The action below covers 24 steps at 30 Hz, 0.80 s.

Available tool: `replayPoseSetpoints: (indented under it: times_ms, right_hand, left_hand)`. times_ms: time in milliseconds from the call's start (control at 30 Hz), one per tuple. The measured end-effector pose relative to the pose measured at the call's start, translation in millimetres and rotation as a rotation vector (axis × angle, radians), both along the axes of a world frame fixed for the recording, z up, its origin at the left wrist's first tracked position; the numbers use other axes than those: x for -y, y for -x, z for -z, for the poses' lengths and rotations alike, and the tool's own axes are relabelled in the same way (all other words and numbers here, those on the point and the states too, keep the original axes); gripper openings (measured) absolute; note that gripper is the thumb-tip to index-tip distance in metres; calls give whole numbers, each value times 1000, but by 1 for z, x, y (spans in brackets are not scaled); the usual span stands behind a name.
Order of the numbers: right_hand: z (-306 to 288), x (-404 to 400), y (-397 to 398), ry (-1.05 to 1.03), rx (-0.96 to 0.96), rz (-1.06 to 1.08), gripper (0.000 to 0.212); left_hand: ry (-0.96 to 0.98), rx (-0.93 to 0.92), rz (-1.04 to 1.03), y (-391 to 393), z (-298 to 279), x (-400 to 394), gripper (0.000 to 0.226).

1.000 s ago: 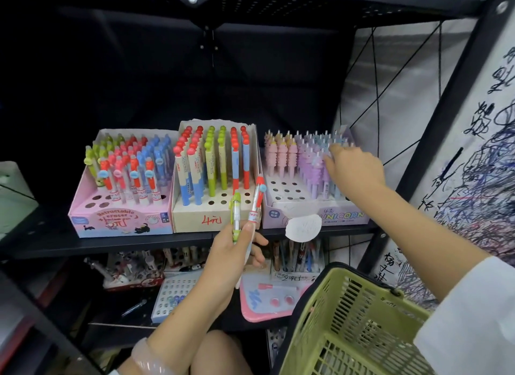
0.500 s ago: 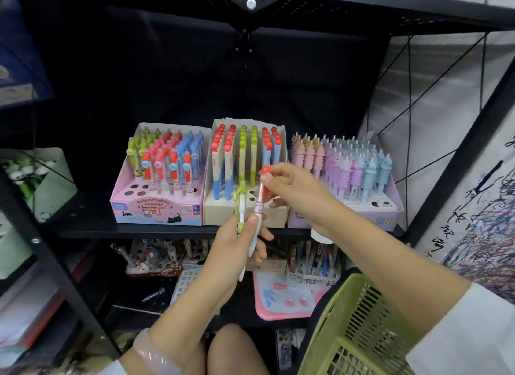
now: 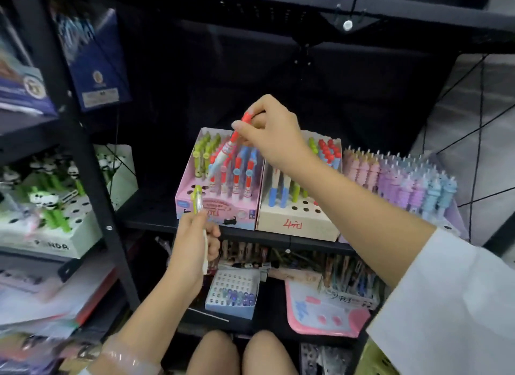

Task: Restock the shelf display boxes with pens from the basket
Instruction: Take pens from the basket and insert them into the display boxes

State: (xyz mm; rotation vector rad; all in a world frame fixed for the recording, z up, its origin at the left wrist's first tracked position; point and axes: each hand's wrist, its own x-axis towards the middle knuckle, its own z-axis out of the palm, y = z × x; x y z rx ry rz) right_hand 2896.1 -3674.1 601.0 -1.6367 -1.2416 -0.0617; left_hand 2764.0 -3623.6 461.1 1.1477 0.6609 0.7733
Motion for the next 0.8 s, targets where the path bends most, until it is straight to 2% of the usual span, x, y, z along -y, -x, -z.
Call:
replayPoseSetpoints:
  times_ms: [100, 267, 367, 467, 533, 600, 667, 733, 800]
  right_hand:
    - [8, -33, 12, 146, 166, 16, 27]
    - [27, -60, 12, 315, 253, 35, 35]
    - [32, -70, 12, 395, 348, 66, 28]
    - [37, -80, 14, 436, 528, 157, 21]
    - [40, -84, 15, 512, 678, 252, 32]
    - [43, -82, 15, 592, 723, 292, 40]
    - [46, -76, 17, 567, 772, 284, 42]
    - [49, -67, 24, 390, 789, 259, 39]
    - [47, -57, 35, 269, 647, 164, 32]
  left_hand:
    - [44, 35, -32, 11, 3, -13, 13]
    - [-36, 9, -60, 25, 6, -26, 16]
    - [-55, 20, -59, 30, 7, -30, 20]
    - [-35, 51, -38, 31, 7, -31, 22]
    - [-23, 80, -36, 31, 7, -31, 21]
    - [-38, 86, -45, 32, 6, -30, 19]
    - [-93, 62, -60, 32, 6, -29, 17]
    - [-158, 35, -78, 33, 5, -27, 16]
    - [-203, 43, -97, 31, 3, -26, 15]
